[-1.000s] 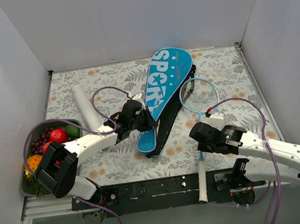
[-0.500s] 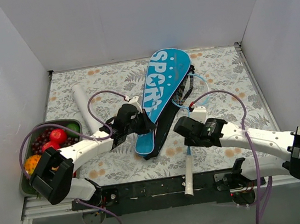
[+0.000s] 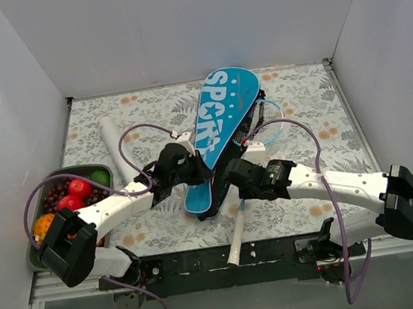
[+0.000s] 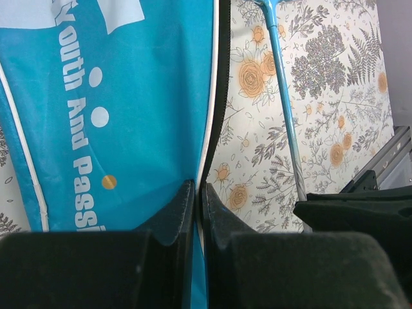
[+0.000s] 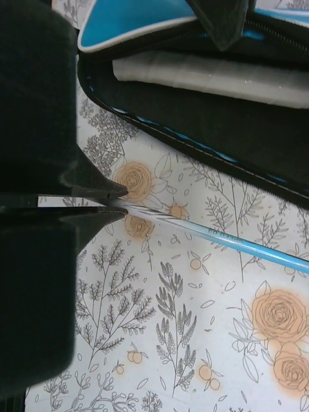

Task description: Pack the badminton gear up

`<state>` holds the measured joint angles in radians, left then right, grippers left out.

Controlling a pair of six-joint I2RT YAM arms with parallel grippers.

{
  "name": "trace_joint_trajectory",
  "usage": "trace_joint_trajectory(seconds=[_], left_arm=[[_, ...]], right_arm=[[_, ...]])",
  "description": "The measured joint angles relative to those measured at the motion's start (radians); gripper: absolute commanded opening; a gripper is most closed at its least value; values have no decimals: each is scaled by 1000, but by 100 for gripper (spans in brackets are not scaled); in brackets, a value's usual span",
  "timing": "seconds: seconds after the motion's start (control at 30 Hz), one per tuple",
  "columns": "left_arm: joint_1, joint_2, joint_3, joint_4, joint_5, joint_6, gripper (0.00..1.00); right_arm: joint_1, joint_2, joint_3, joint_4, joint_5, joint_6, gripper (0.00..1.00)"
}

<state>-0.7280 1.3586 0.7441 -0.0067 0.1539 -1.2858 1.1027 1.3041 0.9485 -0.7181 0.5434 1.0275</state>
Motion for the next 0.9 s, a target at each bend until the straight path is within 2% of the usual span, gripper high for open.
trace_joint_trajectory(seconds=[0.33,0.73,0.9], left_arm=[[0,-71,25,-46,-8,34,0],[-1,-130,37,-23,-16,52,0],[-7,-130,37,-17,-16,51,0]], right_arm=[[56,-23,27,14,19,-10,1],[76,-210,-44,39,44,-18,1],[76,-225,-92,48,87,-17,1]])
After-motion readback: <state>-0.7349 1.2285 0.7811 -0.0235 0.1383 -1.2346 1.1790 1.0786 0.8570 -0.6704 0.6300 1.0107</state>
